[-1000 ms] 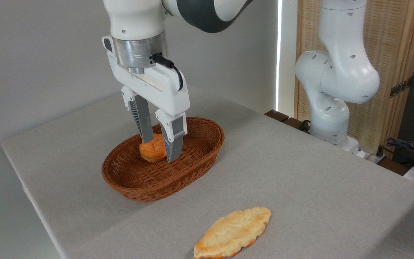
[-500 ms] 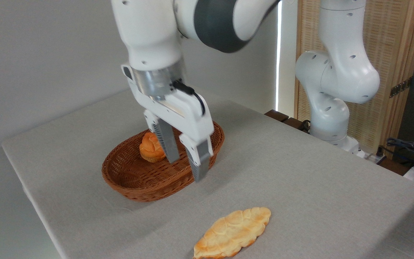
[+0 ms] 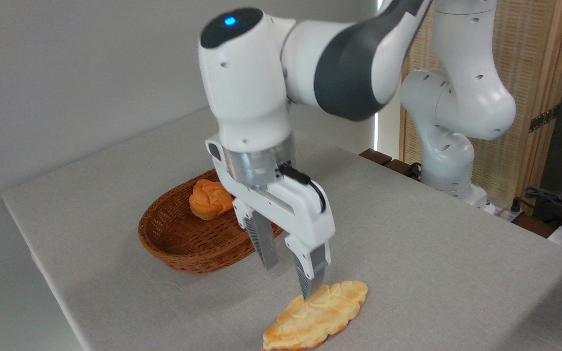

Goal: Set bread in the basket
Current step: 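Raise the gripper from the basket and move it over the golden bread slice, then lower the gripper and close it on the golden bread slice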

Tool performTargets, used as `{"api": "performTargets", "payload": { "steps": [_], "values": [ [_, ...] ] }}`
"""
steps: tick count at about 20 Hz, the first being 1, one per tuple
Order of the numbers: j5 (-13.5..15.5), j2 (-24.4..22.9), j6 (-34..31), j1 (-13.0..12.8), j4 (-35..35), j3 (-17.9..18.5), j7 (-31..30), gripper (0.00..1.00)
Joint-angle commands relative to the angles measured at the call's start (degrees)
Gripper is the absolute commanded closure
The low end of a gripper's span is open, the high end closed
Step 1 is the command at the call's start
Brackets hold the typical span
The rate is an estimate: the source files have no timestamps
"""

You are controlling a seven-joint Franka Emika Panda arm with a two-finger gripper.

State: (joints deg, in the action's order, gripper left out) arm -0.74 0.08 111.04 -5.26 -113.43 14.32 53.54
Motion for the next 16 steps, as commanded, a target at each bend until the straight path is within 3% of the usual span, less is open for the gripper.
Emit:
{"api": "performTargets", "payload": {
  "steps": [1,7,16],
  "values": [
    [-1.8,0.2,3.9,-0.3,-2.7,2.0,4.6,0.0],
    [-2.2,2.3,5.0,-0.3,-2.9,3.3,9.7,0.0],
    [-2.2,3.4,5.6,-0.3,-3.1,3.3,11.2,0.0]
  ]
}}
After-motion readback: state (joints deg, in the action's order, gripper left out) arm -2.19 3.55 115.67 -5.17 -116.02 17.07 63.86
